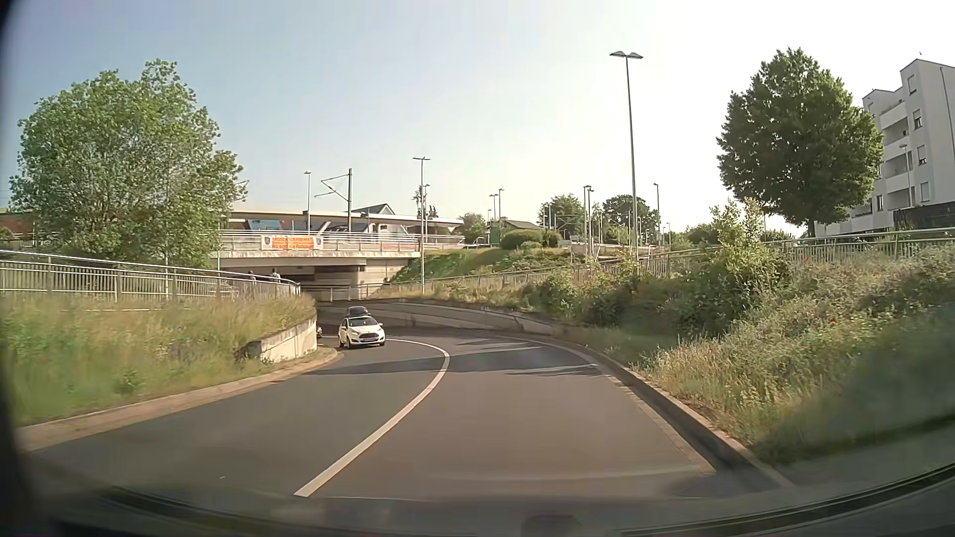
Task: Follow the waypoints while adhering to traffic rules and regulations
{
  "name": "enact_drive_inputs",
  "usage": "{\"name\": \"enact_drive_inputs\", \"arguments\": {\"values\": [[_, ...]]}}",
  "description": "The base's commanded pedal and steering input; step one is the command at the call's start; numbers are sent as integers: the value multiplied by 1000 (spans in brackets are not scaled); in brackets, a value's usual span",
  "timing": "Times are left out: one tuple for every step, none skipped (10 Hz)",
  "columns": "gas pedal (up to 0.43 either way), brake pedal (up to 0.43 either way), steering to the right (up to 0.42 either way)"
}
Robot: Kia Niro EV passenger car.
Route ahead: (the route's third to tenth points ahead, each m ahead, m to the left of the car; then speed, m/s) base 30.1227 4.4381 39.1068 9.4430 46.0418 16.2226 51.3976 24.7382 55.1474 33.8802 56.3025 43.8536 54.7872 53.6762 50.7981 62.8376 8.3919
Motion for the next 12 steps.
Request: {"name": "enact_drive_inputs", "arguments": {"values": [[0,12,41],[0,12,33],[0,12,26],[0,12,16],[0,12,7],[0,12,1],[0,12,-5],[0,12,-12],[0,12,-21],[0,12,-33],[0,12,-42],[0,12,-49]]}}
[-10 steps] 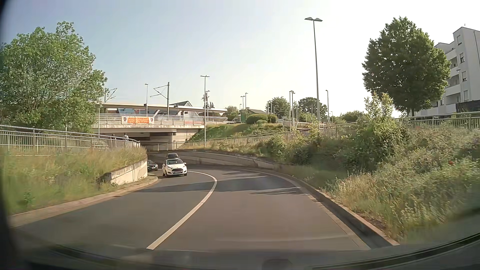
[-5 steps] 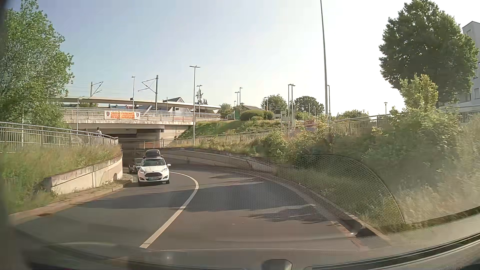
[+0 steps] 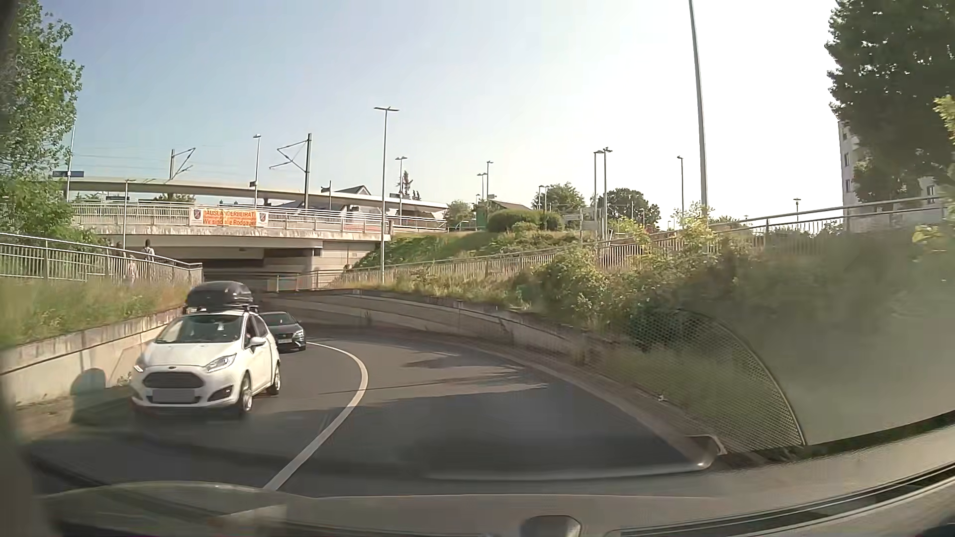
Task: Follow the waypoints while adhering to traffic rules and regulations
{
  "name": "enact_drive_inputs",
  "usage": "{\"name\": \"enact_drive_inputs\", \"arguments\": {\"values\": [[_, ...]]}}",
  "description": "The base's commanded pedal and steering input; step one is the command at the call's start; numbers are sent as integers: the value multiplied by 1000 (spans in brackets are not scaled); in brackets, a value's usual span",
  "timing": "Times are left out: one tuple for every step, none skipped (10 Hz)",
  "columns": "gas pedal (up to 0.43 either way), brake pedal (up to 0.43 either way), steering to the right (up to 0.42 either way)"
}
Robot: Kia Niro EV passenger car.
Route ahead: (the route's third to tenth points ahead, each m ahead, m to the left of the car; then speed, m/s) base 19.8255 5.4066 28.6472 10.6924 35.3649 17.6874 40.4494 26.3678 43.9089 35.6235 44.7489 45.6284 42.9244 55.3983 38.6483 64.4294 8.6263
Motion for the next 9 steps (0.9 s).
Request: {"name": "enact_drive_inputs", "arguments": {"values": [[0,12,-55],[0,12,-58],[0,12,-60],[0,12,-63],[0,12,-69],[0,12,-75],[0,12,-79],[0,12,-83],[0,12,-86]]}}
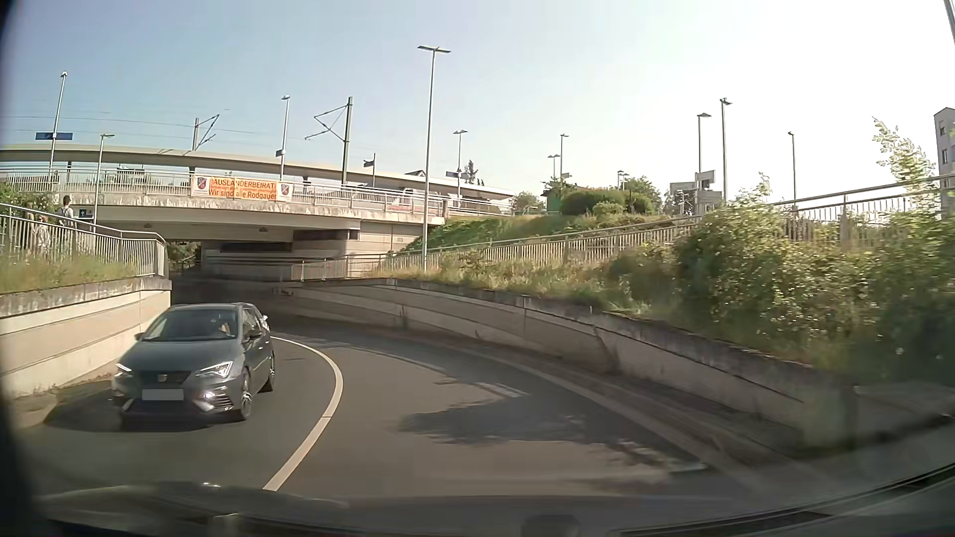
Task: Follow the waypoints while adhering to traffic rules and regulations
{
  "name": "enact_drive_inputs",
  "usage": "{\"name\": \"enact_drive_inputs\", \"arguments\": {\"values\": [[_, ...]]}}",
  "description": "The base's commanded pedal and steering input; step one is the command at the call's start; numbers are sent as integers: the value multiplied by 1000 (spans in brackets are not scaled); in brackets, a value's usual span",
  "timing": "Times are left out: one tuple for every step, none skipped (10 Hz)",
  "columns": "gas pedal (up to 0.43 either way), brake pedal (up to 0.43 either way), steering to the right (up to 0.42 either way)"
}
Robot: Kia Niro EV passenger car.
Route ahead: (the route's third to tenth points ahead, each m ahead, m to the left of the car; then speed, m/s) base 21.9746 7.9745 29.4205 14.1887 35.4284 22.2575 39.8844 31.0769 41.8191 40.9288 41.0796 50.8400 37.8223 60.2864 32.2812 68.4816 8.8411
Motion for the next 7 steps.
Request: {"name": "enact_drive_inputs", "arguments": {"values": [[0,12,-90],[0,12,-93],[0,12,-96],[0,12,-102],[0,12,-108],[0,12,-112],[0,12,-116]]}}
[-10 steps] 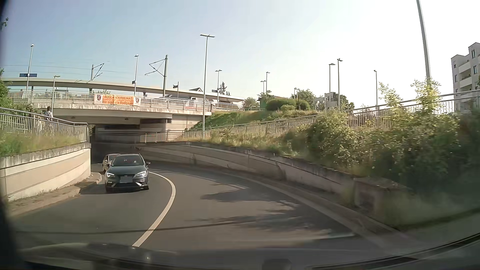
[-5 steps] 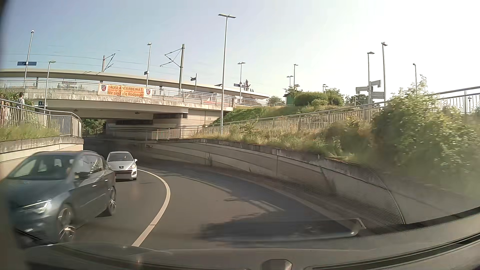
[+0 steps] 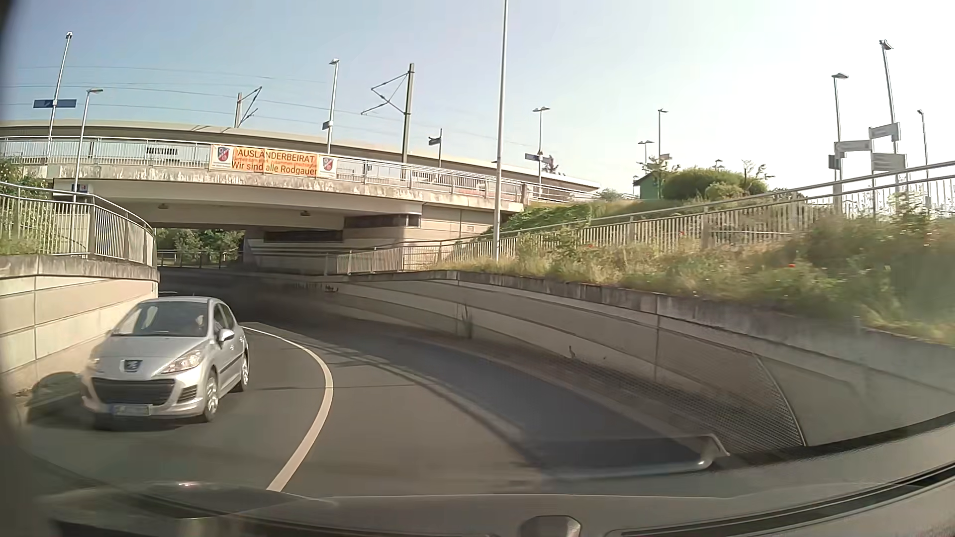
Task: Follow the waypoints while adhering to traffic rules and regulations
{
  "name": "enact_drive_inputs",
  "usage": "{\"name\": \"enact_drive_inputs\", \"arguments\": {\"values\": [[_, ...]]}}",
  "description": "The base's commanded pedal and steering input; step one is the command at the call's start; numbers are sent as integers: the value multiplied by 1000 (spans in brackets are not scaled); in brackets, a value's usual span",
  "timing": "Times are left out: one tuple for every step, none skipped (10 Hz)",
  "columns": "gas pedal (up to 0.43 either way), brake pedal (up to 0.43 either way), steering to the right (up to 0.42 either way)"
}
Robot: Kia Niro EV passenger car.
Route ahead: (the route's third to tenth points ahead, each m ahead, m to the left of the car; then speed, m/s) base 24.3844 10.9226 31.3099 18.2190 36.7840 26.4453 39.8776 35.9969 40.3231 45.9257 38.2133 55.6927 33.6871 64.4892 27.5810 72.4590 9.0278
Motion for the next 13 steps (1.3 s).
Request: {"name": "enact_drive_inputs", "arguments": {"values": [[0,12,-117],[0,12,-117],[0,12,-117],[0,12,-117],[0,12,-117],[0,12,-117],[0,12,-117],[0,12,-117],[0,12,-117],[0,12,-117],[0,12,-115],[0,12,-111],[0,12,-108]]}}
